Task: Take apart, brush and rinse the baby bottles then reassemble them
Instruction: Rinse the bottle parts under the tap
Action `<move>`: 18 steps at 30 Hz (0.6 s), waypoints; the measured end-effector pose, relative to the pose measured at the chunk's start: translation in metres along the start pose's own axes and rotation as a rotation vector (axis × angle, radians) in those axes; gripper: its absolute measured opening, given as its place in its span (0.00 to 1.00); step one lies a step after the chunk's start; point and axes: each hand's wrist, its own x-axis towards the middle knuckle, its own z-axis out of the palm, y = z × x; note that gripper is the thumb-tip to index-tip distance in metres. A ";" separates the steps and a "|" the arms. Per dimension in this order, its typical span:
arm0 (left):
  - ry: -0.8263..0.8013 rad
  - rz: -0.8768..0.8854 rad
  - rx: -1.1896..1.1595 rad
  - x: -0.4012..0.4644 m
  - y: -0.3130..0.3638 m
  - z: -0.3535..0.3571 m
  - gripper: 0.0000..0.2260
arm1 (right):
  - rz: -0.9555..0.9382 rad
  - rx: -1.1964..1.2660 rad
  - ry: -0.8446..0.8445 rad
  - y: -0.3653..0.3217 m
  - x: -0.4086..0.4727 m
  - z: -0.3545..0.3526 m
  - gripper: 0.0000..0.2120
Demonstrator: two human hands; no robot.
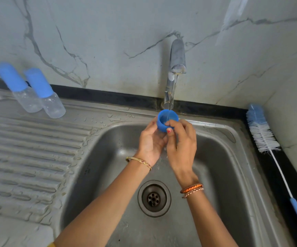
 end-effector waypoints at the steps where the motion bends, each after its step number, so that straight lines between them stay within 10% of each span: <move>1: -0.009 0.014 0.008 0.001 0.000 0.002 0.11 | 0.004 0.024 0.028 0.002 -0.002 -0.001 0.15; 6: -0.022 0.160 0.396 0.003 -0.003 0.007 0.10 | 0.097 0.129 0.086 0.015 -0.010 -0.006 0.19; 11: -0.032 0.641 1.192 0.007 -0.009 -0.011 0.13 | 0.601 0.402 -0.074 0.014 -0.006 -0.004 0.11; 18: 0.256 0.157 0.484 -0.001 -0.009 -0.012 0.09 | 0.471 0.147 -0.242 -0.007 0.012 -0.005 0.13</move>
